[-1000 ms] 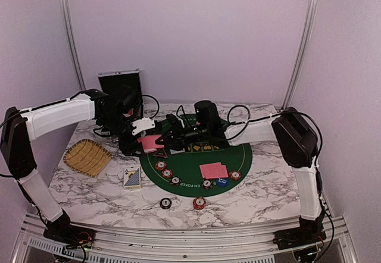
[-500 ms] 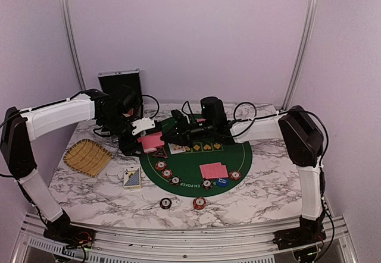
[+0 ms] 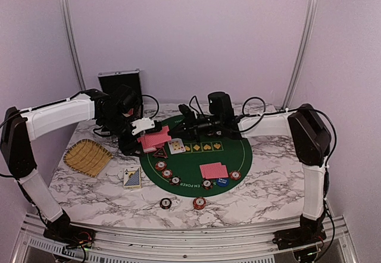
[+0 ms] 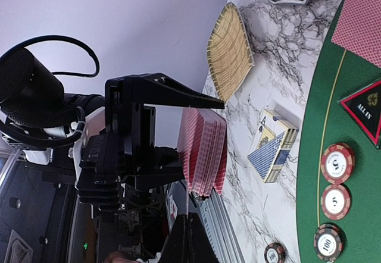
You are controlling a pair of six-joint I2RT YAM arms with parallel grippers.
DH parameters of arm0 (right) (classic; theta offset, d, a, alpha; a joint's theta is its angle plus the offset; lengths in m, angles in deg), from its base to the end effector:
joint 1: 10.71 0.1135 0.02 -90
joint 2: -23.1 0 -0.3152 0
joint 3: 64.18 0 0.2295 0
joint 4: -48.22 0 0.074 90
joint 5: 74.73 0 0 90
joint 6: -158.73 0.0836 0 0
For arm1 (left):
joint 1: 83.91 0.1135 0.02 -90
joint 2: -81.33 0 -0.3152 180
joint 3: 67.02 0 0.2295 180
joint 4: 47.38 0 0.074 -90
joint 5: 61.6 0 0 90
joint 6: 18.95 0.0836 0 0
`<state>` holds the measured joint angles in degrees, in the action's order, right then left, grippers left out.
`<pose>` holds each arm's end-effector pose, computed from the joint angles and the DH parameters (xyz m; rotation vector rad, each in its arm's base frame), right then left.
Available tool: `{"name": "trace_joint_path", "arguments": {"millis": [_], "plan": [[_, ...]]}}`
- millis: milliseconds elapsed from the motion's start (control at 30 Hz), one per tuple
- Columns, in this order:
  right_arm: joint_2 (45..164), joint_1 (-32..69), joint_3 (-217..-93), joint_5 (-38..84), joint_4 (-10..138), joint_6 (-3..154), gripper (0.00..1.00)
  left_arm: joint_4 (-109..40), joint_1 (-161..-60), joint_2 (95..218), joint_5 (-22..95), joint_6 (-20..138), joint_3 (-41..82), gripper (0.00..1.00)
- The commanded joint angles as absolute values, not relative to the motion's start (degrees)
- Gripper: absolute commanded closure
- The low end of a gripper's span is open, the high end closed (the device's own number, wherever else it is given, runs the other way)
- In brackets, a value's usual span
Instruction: Distribute texas hold em gaming equipment
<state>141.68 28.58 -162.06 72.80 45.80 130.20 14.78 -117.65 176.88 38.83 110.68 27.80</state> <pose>0.3410 0.3702 0.2719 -0.4324 2.3208 1.9899 0.2836 -0.2076 0.2852 1.6317 2.0925 -0.2089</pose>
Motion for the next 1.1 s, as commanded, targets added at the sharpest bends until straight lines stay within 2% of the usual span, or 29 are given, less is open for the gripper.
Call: {"name": "trace_joint_path", "arguments": {"millis": [0,367,533,633,767,900,1067], "plan": [[139.7,28.1,-161.2,73.2,44.0,130.5,1.00,15.1,-117.6,176.2,38.9,110.9,28.6,1.00],[134.7,22.8,-159.8,72.4,50.5,124.8,1.00,15.2,-117.4,175.7,38.4,111.0,27.8,1.00],[134.6,21.1,-166.7,67.4,68.8,109.8,1.00,15.1,-117.1,175.1,38.4,111.1,27.4,1.00],[136.4,21.4,-177.0,53.8,88.2,93.9,1.00,15.2,-116.9,174.6,38.3,111.1,27.0,1.00],[136.9,23.1,-183.0,33.9,98.3,82.6,1.00,15.1,-116.4,173.9,38.3,111.3,26.2,1.00],[134.7,26.5,-180.6,17.5,96.0,71.8,1.00,15.2,-116.0,173.6,38.4,111.3,25.6,1.00],[130.8,31.6,-171.1,2.7,83.0,56.9,1.00,15.2,-115.9,173.3,38.5,111.2,25.4,1.00]]}}
